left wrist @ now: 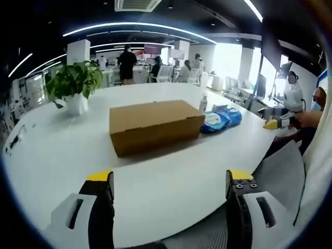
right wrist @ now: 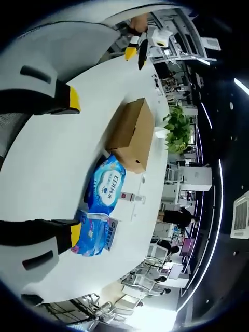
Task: Operate the shoe box by opening the lid, removing the specified soft item, and placing it in the target area until the item is outside and the box remains undamaged.
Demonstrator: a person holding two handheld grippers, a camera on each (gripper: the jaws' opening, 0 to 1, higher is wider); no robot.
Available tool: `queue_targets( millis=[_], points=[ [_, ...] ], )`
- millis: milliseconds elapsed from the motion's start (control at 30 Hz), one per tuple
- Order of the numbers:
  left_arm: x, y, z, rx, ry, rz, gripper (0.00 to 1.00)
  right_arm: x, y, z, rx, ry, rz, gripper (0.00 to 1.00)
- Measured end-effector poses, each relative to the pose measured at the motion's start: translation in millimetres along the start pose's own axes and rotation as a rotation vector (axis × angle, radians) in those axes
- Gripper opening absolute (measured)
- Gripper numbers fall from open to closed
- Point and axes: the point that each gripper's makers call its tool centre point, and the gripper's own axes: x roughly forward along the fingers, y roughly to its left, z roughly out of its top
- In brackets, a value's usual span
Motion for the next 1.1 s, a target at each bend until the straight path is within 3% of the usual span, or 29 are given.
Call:
queue_targets(
  millis=[133,467,1100],
  points=[
    [-3,-0.8,-1.0,-0.001,-0.009,0.014,0.97,-6,2,-9.5,-0.006,0.006,-0.018,0.84],
    [-3,-7.1,-4.9,0.013,-0.003,0.003,1.0,-13,14,-13.4,0.011,0.006,-0.001,0.96],
    [-6,-5.0,-7.5,0.023,-0.011,0.011,1.0,-18,9,-15.3,0.032,-0.004,-0.031,0.96]
  ],
)
